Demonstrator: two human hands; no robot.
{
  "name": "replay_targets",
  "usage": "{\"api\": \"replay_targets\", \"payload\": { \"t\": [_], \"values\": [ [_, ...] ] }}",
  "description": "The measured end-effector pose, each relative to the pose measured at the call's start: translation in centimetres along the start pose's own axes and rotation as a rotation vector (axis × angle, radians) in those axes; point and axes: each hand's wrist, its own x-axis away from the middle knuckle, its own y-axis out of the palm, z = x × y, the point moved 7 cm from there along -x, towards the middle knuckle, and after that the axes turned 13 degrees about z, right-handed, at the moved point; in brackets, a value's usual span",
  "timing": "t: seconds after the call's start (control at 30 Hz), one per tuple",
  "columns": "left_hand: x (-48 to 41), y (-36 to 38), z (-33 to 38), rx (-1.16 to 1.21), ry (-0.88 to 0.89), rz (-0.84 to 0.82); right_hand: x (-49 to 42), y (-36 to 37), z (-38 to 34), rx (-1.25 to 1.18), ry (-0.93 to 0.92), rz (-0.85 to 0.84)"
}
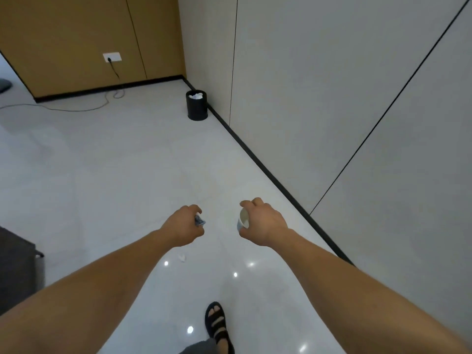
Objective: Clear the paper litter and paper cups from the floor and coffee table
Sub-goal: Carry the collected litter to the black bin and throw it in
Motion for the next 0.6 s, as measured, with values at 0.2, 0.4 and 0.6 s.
{"api": "replay_targets", "payload": {
  "t": [0.2,0.4,0.6],
  "values": [
    [-15.0,-1.1,4.3,0.039,0.016,-0.013,-14.4,-2.5,4.5,-0.018,0.029,0.007],
    [-30.3,-1.1,6.5,0.026,-0.023,-0.013,-30.4,-3.1,8.8,-0.025,0.012,-0.012],
    [-45.1,-3.0,8.5,0.044,-0.113,0.053,-47.3,-4.8,11.2,0.005,-0.097,-0.042]
  ]
}}
